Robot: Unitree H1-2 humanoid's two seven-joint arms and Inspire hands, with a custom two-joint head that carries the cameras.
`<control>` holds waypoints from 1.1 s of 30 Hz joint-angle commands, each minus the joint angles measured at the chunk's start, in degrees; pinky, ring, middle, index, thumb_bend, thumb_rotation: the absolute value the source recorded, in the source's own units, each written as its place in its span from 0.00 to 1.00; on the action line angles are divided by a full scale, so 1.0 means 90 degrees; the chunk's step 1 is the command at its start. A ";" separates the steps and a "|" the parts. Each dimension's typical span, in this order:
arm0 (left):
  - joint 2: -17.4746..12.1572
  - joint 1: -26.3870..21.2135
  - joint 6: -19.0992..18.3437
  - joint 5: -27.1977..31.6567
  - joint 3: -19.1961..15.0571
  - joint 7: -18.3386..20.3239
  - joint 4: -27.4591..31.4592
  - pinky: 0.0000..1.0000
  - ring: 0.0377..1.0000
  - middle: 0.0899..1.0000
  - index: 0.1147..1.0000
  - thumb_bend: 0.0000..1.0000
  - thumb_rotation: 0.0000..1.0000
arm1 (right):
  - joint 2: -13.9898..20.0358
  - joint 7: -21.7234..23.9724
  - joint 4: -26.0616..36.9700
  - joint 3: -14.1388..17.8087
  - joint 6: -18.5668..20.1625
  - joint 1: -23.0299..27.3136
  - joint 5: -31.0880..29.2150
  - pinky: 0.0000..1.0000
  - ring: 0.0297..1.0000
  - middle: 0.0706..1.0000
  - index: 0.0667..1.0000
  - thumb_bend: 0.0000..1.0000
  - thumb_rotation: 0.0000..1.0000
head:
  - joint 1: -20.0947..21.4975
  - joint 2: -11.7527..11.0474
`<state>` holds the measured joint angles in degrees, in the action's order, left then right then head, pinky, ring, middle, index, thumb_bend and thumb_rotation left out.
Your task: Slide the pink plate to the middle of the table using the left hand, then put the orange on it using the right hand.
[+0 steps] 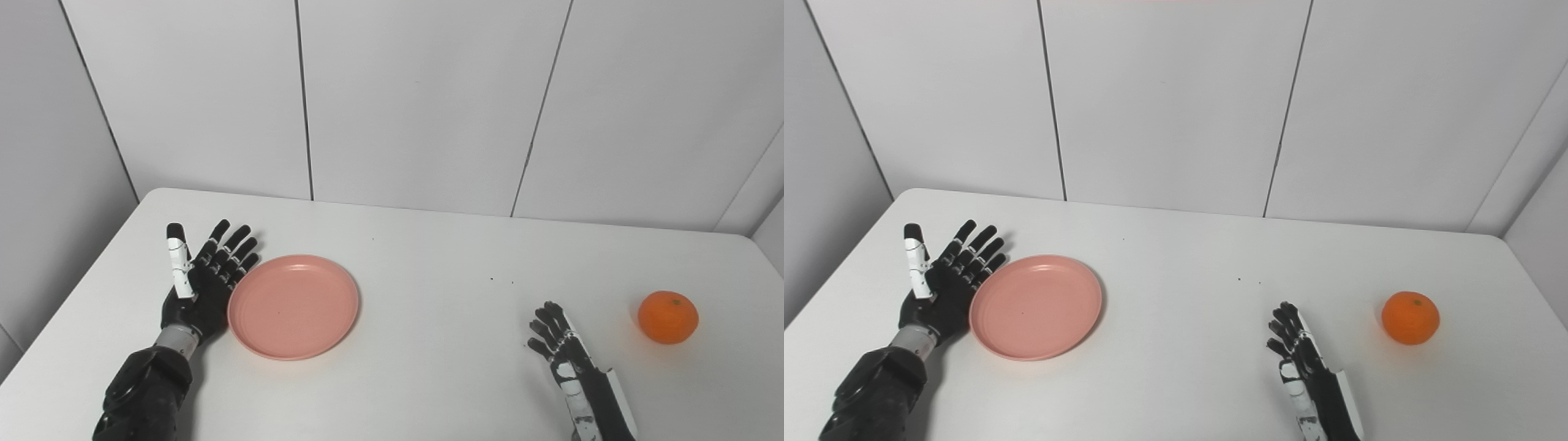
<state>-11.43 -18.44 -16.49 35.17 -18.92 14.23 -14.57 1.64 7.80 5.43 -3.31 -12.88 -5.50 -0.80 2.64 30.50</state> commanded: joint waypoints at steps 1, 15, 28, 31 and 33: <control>0.0070 -0.0027 -0.0202 0.0061 0.0038 -0.0075 0.0090 0.98 0.93 0.90 0.96 0.87 0.95 | -0.0249 -0.0086 -0.0490 -0.0176 0.0082 -0.0500 -0.0022 0.88 0.91 0.93 0.94 0.85 0.94 | -0.0003 0.0011; 0.0567 0.0001 -0.0242 -0.0130 0.0181 -0.0528 0.0256 0.93 0.89 0.86 0.92 0.85 0.94 | -0.0304 -0.0099 -0.0339 -0.0186 0.0158 -0.0555 0.0057 0.89 0.91 0.93 0.94 0.86 0.96 | 0.0016 0.0100; 0.0825 0.0132 -0.0460 -0.0107 0.0450 -0.0802 0.0601 0.90 0.87 0.84 0.91 0.88 0.92 | -0.0336 -0.0113 -0.0268 -0.0208 0.0188 -0.0552 0.0179 0.88 0.92 0.93 0.95 0.86 0.97 | 0.0114 0.0165; 0.0880 0.0151 -0.0511 -0.0062 0.0505 -0.0789 0.0671 0.92 0.88 0.85 0.92 0.86 0.93 | -0.0350 -0.0119 -0.0271 -0.0218 0.0171 -0.0548 0.0202 0.88 0.92 0.93 0.95 0.86 0.97 | 0.0130 0.0178; 0.0919 0.0157 -0.0534 -0.0072 0.0542 -0.0801 0.0705 0.93 0.88 0.85 0.91 0.85 0.93 | -0.0358 -0.0119 -0.0266 -0.0223 0.0172 -0.0546 0.0209 0.88 0.92 0.94 0.95 0.86 0.97 | 0.0125 0.0177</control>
<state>-3.90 -17.29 -19.37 34.93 -14.69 7.80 -8.51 -0.15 7.58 6.77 -4.14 -12.28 -6.75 1.41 3.87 32.08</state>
